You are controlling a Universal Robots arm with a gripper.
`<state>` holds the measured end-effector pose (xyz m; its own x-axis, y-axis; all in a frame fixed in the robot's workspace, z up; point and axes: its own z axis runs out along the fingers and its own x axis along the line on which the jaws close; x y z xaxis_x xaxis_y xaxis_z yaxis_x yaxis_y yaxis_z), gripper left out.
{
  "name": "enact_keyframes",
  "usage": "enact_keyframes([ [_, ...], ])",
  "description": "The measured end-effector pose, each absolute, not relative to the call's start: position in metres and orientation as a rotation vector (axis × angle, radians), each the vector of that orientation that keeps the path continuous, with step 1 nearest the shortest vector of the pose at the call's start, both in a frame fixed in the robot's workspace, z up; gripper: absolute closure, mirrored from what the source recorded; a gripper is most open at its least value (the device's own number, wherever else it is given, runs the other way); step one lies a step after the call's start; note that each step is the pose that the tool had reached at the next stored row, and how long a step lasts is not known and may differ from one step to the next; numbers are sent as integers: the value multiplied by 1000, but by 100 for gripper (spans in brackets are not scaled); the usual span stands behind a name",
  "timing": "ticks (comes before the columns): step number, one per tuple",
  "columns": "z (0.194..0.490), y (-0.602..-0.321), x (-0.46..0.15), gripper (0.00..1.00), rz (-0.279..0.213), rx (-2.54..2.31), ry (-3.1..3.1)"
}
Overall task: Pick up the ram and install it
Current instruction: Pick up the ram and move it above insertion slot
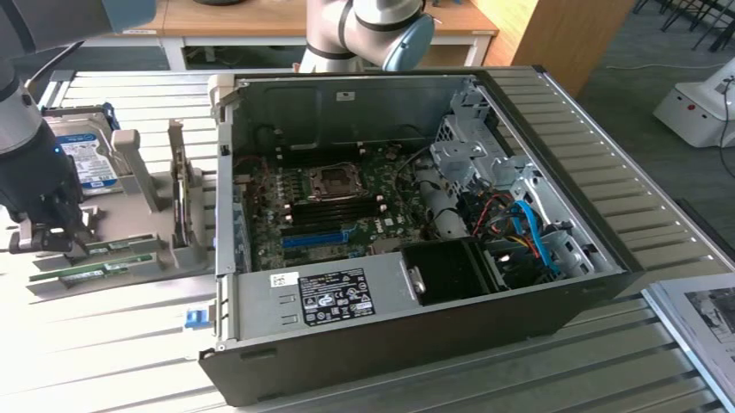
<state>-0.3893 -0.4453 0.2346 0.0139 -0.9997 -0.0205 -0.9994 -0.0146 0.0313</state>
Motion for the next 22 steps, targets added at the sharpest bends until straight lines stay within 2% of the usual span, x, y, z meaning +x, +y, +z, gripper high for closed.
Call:
enact_keyframes([
  [22,235,-452,-381,70,-58,2231,-2199],
])
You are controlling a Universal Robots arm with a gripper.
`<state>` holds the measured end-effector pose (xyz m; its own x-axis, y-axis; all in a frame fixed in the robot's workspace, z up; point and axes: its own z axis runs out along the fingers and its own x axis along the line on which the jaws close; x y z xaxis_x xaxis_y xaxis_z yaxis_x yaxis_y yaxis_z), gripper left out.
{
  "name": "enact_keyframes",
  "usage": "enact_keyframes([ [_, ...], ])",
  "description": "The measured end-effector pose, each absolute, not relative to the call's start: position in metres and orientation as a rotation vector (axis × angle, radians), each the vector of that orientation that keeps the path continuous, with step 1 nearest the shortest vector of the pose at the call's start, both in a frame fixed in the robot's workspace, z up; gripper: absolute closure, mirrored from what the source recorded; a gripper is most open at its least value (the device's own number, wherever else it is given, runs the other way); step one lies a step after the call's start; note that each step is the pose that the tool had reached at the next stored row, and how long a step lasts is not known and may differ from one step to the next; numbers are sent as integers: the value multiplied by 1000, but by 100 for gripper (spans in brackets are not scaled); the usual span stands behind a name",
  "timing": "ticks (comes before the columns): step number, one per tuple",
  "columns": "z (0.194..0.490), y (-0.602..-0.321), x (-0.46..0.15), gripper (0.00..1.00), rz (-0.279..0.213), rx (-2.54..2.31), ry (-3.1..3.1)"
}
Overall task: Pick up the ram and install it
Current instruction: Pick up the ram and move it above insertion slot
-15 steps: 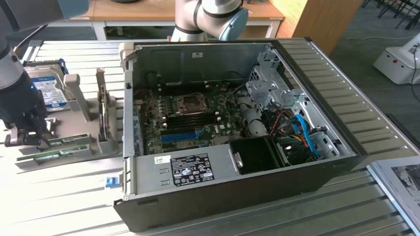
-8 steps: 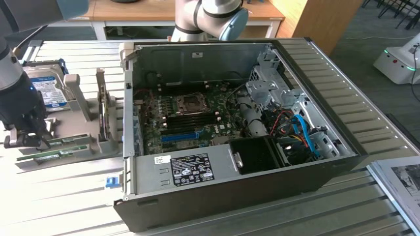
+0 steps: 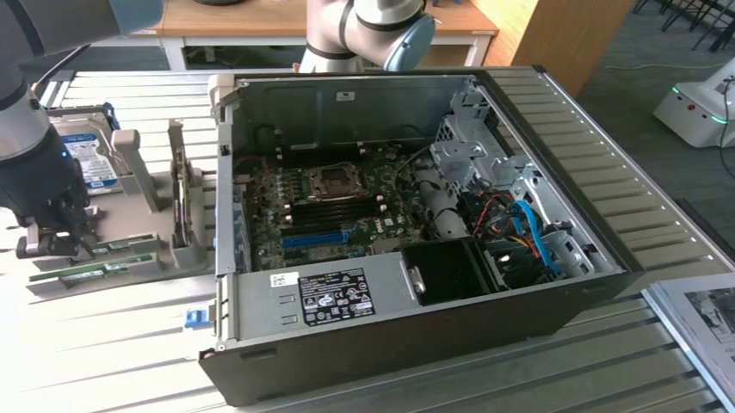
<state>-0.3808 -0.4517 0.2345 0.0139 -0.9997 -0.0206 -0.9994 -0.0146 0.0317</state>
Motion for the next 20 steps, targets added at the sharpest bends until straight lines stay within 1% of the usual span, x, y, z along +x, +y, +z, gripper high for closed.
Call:
enact_keyframes([
  [20,233,-452,-367,70,-59,2231,-2199],
])
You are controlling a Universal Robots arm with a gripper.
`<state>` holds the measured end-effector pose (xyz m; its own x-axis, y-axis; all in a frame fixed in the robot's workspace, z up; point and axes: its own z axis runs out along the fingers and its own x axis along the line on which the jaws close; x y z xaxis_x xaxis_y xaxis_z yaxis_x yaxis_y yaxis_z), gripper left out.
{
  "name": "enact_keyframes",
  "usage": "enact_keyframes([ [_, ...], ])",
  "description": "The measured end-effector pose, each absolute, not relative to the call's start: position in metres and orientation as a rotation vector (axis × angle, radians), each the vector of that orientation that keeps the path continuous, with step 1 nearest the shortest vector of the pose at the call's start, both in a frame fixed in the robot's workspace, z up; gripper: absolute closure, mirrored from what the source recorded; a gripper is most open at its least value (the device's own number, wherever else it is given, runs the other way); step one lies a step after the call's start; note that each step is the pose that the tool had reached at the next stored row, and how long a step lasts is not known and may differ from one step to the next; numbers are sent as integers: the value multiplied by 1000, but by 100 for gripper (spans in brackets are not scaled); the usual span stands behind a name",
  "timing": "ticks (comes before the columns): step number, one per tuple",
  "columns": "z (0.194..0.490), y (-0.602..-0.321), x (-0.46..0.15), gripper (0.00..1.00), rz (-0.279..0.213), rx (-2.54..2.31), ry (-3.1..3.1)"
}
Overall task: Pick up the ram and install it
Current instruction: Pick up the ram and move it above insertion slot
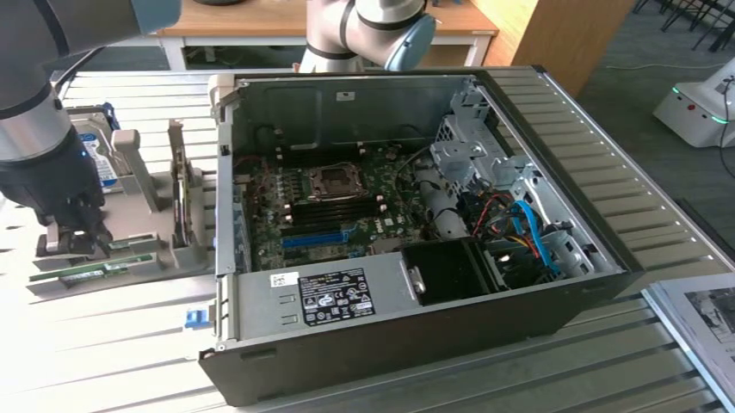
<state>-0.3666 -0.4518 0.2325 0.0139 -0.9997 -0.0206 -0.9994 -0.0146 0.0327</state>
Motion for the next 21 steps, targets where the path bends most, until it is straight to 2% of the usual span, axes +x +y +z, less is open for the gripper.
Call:
enact_keyframes([
  [21,210,-452,-367,70,-59,2230,-2199],
])
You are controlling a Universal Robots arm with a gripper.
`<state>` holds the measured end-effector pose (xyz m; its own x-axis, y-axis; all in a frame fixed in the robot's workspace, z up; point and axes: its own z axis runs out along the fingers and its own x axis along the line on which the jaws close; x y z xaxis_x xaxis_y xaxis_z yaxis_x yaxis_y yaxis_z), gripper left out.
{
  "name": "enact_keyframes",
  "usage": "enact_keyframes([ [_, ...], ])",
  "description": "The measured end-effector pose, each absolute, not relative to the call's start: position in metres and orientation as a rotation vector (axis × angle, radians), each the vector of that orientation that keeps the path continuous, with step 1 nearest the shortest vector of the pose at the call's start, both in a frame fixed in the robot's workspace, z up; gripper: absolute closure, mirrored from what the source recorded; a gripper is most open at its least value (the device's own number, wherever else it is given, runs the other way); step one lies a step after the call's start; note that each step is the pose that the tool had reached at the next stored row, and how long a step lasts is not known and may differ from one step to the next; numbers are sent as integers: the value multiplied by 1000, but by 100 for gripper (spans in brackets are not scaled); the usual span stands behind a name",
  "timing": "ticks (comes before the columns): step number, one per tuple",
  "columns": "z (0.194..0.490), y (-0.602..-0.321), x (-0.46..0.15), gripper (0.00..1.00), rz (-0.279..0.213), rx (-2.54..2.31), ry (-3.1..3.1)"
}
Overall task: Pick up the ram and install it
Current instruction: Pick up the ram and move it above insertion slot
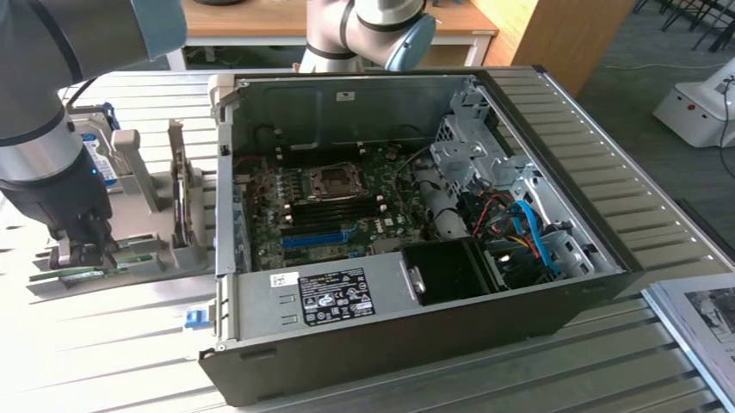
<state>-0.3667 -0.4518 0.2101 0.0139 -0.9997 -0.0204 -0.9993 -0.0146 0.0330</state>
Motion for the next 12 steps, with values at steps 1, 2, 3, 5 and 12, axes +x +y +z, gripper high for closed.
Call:
enact_keyframes([
  [1,210,-452,-367,70,-59,2230,-2199],
  [2,210,-452,-367,70,-59,2230,-2199],
  [3,210,-452,-367,70,-59,2230,-2199],
  [5,210,-452,-367,70,-59,2231,-2199],
  [12,210,-450,-367,70,-59,2231,-2199],
])
